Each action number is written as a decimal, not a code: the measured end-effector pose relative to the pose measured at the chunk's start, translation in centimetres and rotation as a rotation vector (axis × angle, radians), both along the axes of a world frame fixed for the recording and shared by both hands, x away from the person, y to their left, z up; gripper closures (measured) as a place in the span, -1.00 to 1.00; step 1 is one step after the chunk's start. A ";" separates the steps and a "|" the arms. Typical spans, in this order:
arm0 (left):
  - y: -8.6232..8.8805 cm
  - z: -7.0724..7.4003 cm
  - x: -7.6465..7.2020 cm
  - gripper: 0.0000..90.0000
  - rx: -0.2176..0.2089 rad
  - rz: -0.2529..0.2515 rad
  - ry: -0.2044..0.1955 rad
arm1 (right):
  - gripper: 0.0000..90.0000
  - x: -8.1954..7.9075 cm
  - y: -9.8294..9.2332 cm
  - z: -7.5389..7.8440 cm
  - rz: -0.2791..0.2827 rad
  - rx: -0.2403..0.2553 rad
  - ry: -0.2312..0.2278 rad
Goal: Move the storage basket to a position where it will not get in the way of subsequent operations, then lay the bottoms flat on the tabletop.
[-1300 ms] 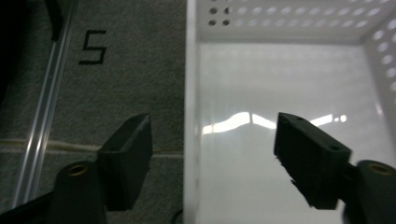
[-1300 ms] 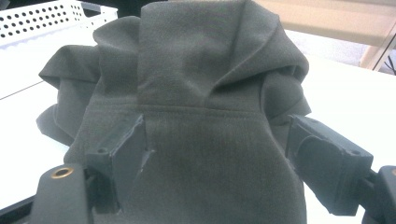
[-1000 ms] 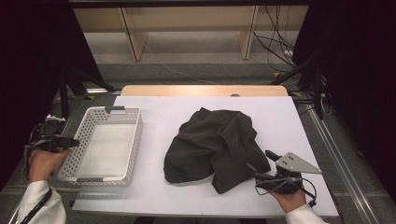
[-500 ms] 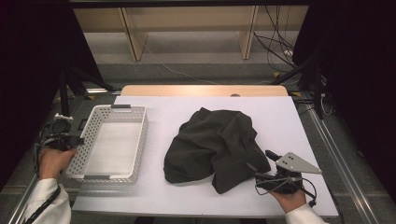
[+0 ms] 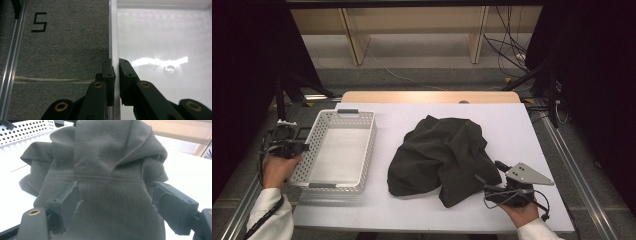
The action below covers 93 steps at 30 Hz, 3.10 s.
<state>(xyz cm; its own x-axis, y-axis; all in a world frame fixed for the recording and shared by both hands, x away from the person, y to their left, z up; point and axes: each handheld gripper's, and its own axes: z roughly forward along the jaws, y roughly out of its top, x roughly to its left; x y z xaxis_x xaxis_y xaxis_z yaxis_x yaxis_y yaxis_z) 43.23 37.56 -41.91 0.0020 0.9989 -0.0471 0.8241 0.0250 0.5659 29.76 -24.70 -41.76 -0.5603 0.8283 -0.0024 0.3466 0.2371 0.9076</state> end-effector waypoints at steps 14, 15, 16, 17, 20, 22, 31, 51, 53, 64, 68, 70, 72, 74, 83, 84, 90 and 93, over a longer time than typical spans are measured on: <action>-2.5 3.6 -0.3 -0.36 -0.046 -0.015 -0.103 | -0.51 -0.2 0.7 0.0 0.016 -0.004 0.014; -2.8 3.9 -0.3 -0.41 -0.057 -0.029 -0.111 | -0.51 -0.2 0.8 0.0 0.021 -0.008 0.012; -3.2 4.1 -0.3 -0.53 -0.076 -0.039 -0.124 | -0.51 -0.2 1.1 -0.1 0.024 -0.008 0.021; -3.5 4.3 -0.3 -0.53 -0.093 -0.055 -0.136 | -0.51 -0.2 1.1 -0.1 0.024 -0.008 0.021; -4.6 4.5 -0.2 -0.64 -0.128 -0.096 -0.165 | -0.51 -0.2 1.4 -0.1 0.037 0.001 0.036; -5.4 4.6 -0.2 -0.66 -0.131 -0.123 -0.183 | -0.52 -0.3 1.8 -0.1 0.039 -0.001 0.044; -8.5 5.5 -0.4 -0.67 -0.246 -0.219 -0.240 | -0.53 -0.5 3.0 -0.4 0.042 -0.043 0.083; -16.4 5.0 -1.7 -0.86 -0.238 -0.371 -0.242 | -0.56 -0.5 4.0 -0.7 0.052 -0.045 0.132; -17.1 4.8 -2.0 -0.86 -0.238 -0.384 -0.251 | -0.56 -0.5 4.2 -0.7 0.058 -0.052 0.133; -20.3 3.6 -4.1 -0.86 -0.256 -0.473 -0.256 | -0.59 -0.8 5.2 -0.9 0.087 -0.059 0.139; -21.3 2.5 -5.0 -0.86 -0.250 -0.500 -0.246 | -0.61 -0.9 6.0 -1.1 0.108 -0.033 0.166; -21.5 2.0 -5.5 -0.86 -0.257 -0.508 -0.245 | -0.64 -1.0 6.9 -1.4 0.118 -0.061 0.171; -21.9 1.6 -5.8 -0.86 -0.251 -0.518 -0.243 | -0.65 -1.0 7.8 -1.7 0.122 -0.088 0.184; -22.1 1.2 -6.1 -0.86 -0.251 -0.526 -0.246 | -0.65 -0.9 8.4 -2.1 0.115 -0.120 0.192; -22.9 0.3 -6.9 -0.86 -0.223 -0.562 -0.241 | -0.73 0.7 9.9 -3.5 0.088 -0.162 0.247; -22.9 0.3 -6.9 -0.86 -0.218 -0.563 -0.240 | -0.77 0.8 10.2 -3.7 0.090 -0.174 0.256; -23.2 -0.1 -6.9 -0.86 -0.208 -0.572 -0.233 | -0.56 2.0 11.4 -5.1 0.063 -0.239 0.313; -23.2 -0.2 -7.0 -0.86 -0.200 -0.577 -0.233 | 0.01 2.2 11.1 -5.2 0.014 -0.298 0.286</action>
